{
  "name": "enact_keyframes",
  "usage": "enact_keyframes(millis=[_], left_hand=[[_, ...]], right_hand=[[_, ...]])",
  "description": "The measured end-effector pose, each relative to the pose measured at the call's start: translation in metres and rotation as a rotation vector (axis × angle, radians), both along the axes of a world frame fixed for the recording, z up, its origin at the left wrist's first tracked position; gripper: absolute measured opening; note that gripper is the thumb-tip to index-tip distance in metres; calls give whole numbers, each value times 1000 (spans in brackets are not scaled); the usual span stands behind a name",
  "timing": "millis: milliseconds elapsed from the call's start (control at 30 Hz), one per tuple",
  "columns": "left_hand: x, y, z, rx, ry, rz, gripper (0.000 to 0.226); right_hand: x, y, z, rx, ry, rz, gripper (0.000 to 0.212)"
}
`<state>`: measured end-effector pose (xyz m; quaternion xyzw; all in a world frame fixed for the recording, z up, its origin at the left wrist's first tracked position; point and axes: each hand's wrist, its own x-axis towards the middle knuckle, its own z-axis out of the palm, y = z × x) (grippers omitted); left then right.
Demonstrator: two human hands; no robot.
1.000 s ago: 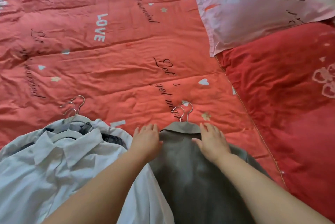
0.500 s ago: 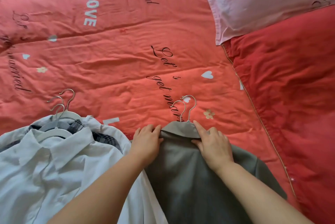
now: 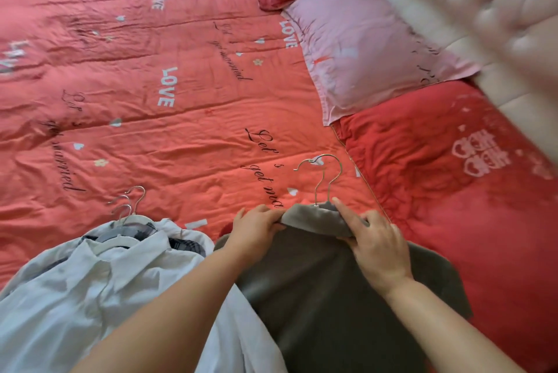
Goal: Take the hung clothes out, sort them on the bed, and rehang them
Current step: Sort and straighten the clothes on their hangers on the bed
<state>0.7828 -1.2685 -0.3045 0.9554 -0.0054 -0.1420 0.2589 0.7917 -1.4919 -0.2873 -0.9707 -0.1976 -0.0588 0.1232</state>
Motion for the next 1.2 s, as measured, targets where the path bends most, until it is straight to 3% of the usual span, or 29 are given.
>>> enact_keyframes(millis=[133, 333, 567, 800, 1033, 1200], left_hand=[[-6, -4, 65, -186, -170, 23, 35], [-48, 11, 177, -268, -420, -79, 39], [-145, 58, 285, -229, -666, -170, 81], [-247, 133, 370, -27, -901, -189, 68], [-365, 223, 419, 168, -937, -8, 66], [-483, 265, 412, 299, -793, 216, 66]], right_hand=[[-10, -8, 80, 23, -115, 2, 76], [-59, -5, 201, 12, -241, 31, 77], [-145, 33, 314, 8, -310, 65, 70], [-224, 102, 399, 51, -413, 185, 71], [-286, 198, 434, 140, -379, 399, 76], [-345, 273, 399, 279, -243, 652, 78]])
